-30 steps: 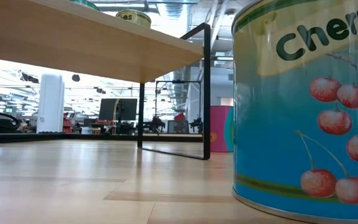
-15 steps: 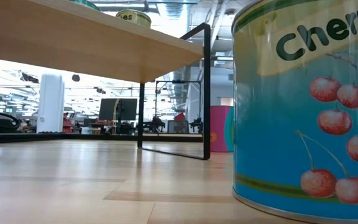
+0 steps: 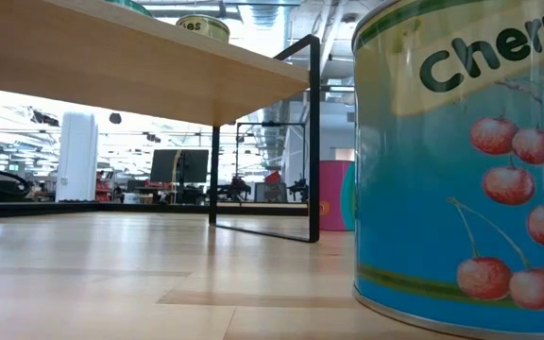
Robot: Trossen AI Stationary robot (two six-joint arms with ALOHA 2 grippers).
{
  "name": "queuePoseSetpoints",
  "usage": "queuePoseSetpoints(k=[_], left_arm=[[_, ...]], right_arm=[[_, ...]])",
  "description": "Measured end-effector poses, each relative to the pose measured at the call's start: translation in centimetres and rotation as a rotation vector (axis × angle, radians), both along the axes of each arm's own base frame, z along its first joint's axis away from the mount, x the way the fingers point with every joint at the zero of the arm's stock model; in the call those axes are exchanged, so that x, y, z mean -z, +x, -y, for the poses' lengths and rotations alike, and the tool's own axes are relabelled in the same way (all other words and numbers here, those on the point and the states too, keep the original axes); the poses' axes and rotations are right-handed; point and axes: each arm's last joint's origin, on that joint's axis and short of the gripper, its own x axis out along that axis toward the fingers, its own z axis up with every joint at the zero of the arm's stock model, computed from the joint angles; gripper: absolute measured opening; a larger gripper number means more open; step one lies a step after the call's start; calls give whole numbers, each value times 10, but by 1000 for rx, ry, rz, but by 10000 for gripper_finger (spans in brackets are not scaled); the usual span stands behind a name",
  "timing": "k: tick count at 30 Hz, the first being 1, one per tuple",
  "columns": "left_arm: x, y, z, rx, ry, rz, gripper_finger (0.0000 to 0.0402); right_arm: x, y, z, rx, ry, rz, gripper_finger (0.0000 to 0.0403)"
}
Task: Pick and place cans onto a shelf
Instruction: Put the canned meatballs on the shelf
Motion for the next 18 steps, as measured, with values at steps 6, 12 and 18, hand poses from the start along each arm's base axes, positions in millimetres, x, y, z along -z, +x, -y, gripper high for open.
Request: queuePoseSetpoints(k=[6, 12, 18], left_arm=[[-7, 10, -1, 63, 92, 173, 2], [-12, 32, -8, 161, 106, 223, 0], [-6, 65, -25, 333, 30, 257, 0]], right_arm=[[0, 0, -2, -11, 1, -2, 10], [-4, 0, -13, -72, 38, -86, 9], [-11, -5, -30, -125, 105, -206, 6]])
